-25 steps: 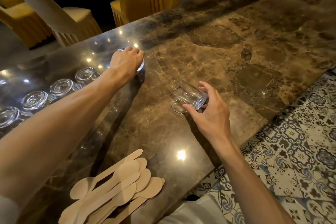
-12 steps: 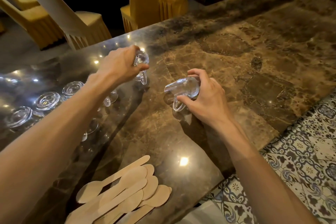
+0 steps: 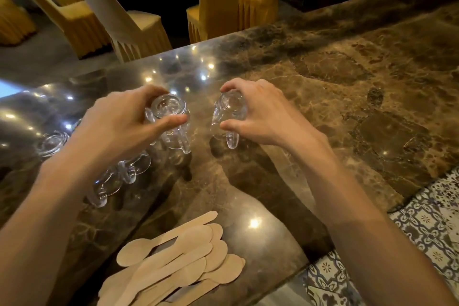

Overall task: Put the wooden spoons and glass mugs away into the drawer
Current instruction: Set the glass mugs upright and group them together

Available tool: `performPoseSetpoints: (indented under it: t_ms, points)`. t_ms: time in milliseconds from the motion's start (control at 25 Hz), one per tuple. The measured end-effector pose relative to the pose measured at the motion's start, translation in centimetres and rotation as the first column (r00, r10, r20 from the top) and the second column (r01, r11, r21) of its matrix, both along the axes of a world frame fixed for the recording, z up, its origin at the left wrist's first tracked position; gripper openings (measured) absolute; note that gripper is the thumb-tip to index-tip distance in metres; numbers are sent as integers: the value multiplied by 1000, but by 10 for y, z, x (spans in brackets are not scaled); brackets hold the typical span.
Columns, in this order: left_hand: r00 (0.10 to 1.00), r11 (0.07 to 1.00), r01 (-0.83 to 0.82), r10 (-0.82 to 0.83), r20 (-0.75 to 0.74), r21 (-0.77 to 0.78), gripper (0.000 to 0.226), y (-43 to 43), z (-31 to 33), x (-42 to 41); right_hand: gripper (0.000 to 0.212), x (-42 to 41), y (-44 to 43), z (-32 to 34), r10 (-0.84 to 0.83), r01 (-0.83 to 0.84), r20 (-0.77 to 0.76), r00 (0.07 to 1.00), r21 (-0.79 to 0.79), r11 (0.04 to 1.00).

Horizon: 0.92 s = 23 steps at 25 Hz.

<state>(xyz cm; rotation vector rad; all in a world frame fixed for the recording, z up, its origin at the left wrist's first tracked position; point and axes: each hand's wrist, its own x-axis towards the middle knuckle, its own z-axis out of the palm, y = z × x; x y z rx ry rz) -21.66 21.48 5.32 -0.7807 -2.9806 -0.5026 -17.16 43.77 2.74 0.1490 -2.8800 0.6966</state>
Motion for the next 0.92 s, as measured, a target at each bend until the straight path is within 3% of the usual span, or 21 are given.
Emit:
performPoseSetpoints:
  t_ms: [440, 920]
  points:
    - [997, 997, -68, 70, -34, 32, 79, -31, -15, 23, 63, -23, -54, 0, 167, -167, 23, 986, 5, 986]
    - [993, 993, -114, 114, -3, 30, 89, -37, -30, 18, 65, -38, -74, -11, 151, -153, 43, 988, 35, 988]
